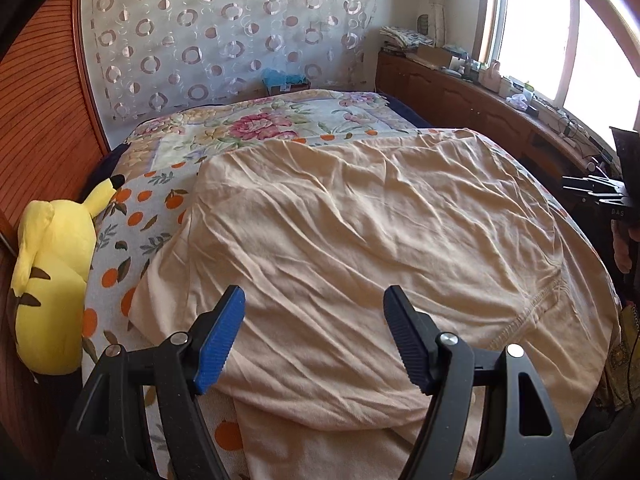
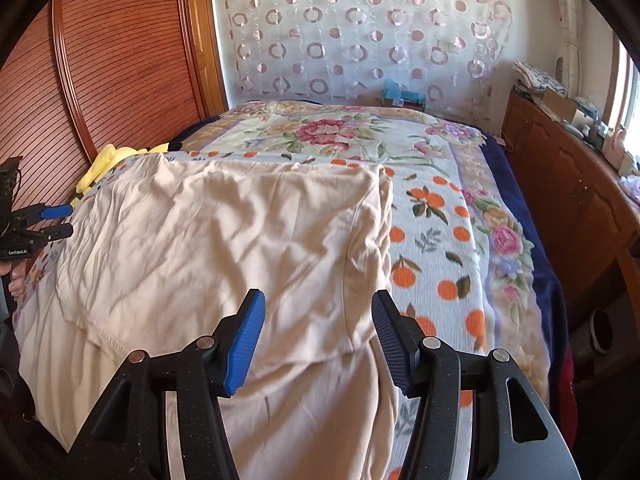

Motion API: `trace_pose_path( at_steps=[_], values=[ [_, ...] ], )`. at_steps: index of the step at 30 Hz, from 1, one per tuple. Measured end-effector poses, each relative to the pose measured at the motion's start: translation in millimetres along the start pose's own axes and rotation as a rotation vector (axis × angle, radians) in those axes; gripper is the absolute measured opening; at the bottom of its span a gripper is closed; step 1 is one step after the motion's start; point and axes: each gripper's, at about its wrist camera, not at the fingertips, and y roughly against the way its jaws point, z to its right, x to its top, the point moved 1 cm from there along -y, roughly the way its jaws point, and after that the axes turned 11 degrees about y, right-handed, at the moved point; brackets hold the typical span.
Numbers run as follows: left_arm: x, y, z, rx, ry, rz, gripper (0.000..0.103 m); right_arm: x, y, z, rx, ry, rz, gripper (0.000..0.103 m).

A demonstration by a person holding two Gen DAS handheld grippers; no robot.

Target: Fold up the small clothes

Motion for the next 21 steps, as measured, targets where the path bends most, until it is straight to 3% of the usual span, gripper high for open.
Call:
trace_pose_path(
  at_steps=[13,21],
  values=[
    [-48,2,-9,-0.004,0.087,-0.041,0.072,-45,-16,-11,0.001,-0.082,-0.062,0.057],
    [-57,7,-13,0.010,0.073,-0.022,0.072,-52,-13,-16,-0.028,-0.037,-0.046,0.058]
  ],
)
